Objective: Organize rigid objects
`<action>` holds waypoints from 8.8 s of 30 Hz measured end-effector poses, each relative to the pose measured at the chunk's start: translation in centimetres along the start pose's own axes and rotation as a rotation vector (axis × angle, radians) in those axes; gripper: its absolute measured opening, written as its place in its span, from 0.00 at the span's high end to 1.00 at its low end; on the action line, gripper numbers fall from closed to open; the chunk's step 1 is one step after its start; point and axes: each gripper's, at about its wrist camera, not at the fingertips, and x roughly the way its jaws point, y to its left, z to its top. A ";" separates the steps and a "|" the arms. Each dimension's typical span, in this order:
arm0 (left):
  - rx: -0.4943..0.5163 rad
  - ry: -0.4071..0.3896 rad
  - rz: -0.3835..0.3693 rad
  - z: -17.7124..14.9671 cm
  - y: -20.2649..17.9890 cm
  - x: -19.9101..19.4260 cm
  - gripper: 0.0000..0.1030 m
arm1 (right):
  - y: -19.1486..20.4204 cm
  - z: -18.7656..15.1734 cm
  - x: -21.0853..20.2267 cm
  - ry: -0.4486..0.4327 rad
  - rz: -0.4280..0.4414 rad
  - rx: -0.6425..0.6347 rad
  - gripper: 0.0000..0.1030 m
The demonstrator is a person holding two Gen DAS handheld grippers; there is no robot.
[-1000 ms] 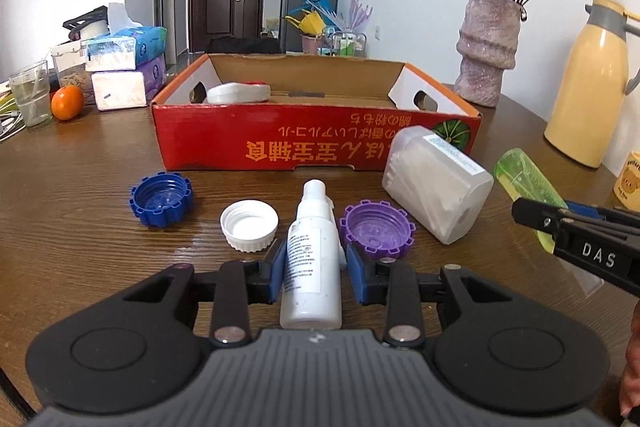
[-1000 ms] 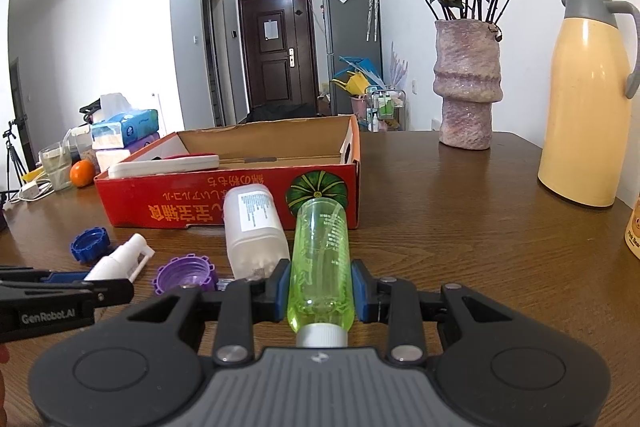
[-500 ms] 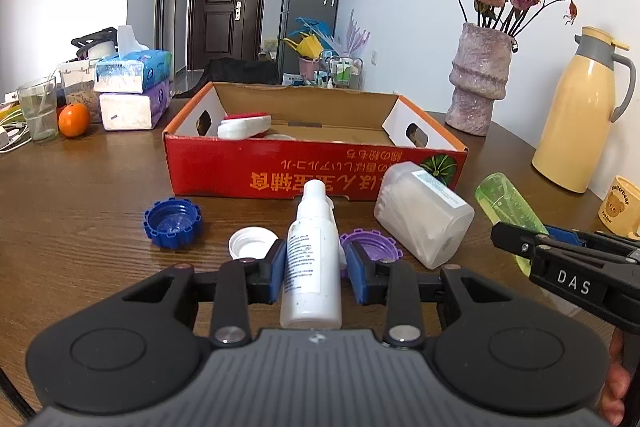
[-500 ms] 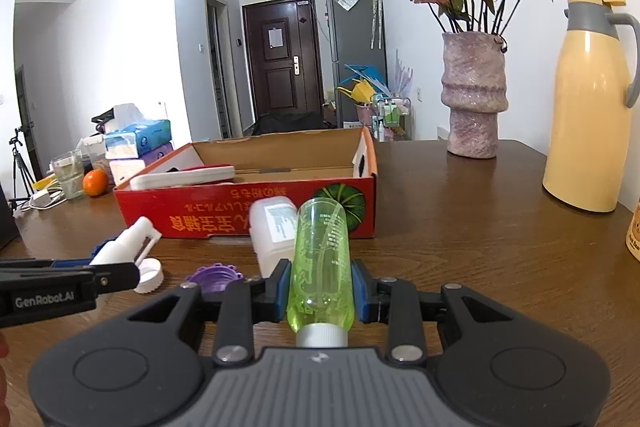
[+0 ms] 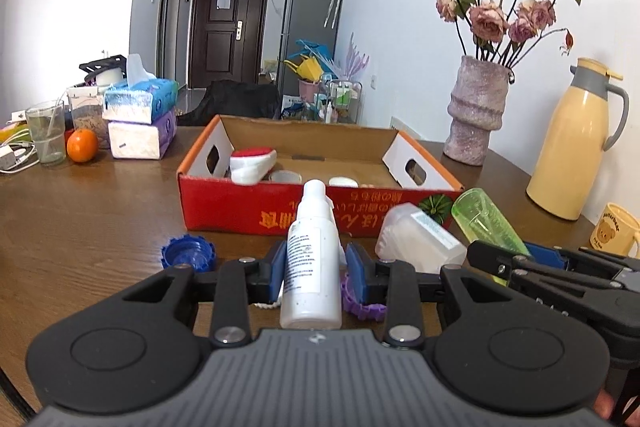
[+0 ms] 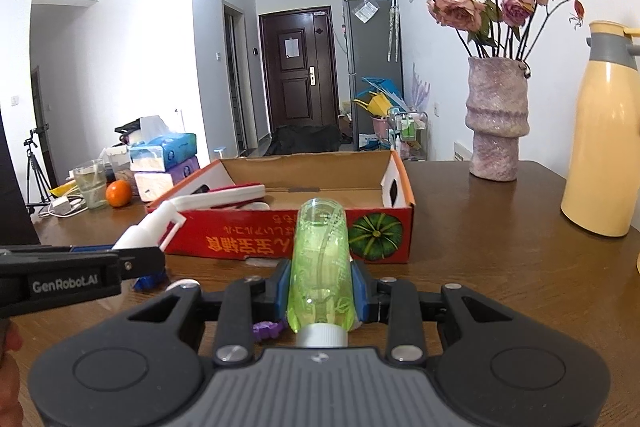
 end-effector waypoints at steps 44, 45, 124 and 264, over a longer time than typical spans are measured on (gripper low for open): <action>-0.045 -0.072 0.038 9.2 -0.5 9.6 0.67 | -1.2 8.3 10.7 -0.012 0.020 0.054 0.71; -0.047 -0.071 0.037 9.4 -0.5 10.0 0.67 | -1.3 8.4 11.1 -0.008 0.022 0.058 0.71; -0.058 -0.032 0.163 12.8 1.8 17.6 0.00 | -2.4 11.6 19.6 0.053 -0.065 -0.080 0.00; -0.006 0.163 0.247 -1.5 11.4 4.2 0.00 | 7.1 -2.1 9.1 0.281 0.004 -0.130 0.50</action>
